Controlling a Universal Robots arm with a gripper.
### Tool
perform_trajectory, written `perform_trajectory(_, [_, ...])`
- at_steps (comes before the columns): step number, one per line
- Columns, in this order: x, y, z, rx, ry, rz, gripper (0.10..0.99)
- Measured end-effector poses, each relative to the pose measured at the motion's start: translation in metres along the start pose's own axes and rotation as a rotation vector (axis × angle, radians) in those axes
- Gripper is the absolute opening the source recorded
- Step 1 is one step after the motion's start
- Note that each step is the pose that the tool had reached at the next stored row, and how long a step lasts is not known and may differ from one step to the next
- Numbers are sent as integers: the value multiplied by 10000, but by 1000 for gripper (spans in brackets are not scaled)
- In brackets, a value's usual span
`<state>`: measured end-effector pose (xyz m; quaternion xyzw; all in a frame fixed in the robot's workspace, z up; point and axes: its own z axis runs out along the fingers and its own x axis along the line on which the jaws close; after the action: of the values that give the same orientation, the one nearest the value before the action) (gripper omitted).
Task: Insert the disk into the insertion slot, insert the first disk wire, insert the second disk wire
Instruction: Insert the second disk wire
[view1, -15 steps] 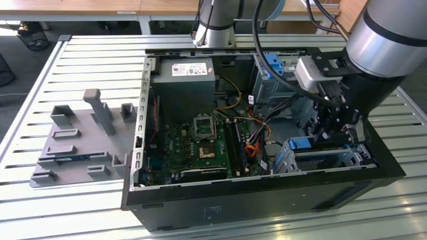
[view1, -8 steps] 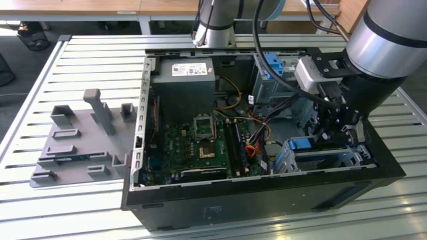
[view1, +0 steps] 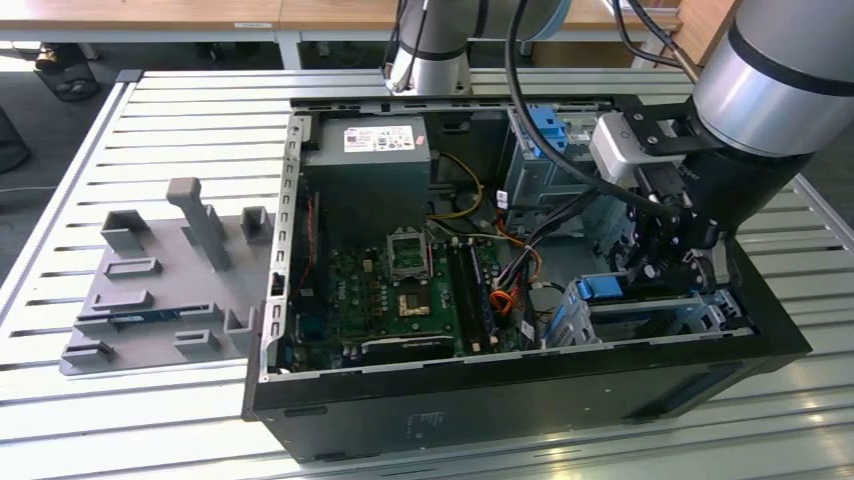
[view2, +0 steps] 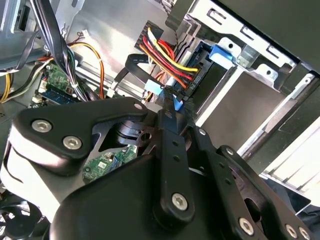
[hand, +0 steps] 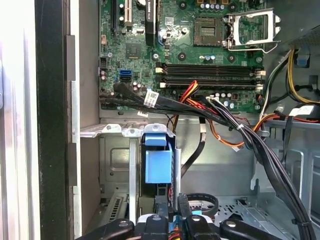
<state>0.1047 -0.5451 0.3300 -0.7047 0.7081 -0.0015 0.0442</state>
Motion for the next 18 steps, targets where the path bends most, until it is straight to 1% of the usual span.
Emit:
perform_trajectory(2, [3, 0, 0, 0, -13, 1, 196])
perform_trajectory(18, [22, 0, 11, 0, -14, 1, 196])
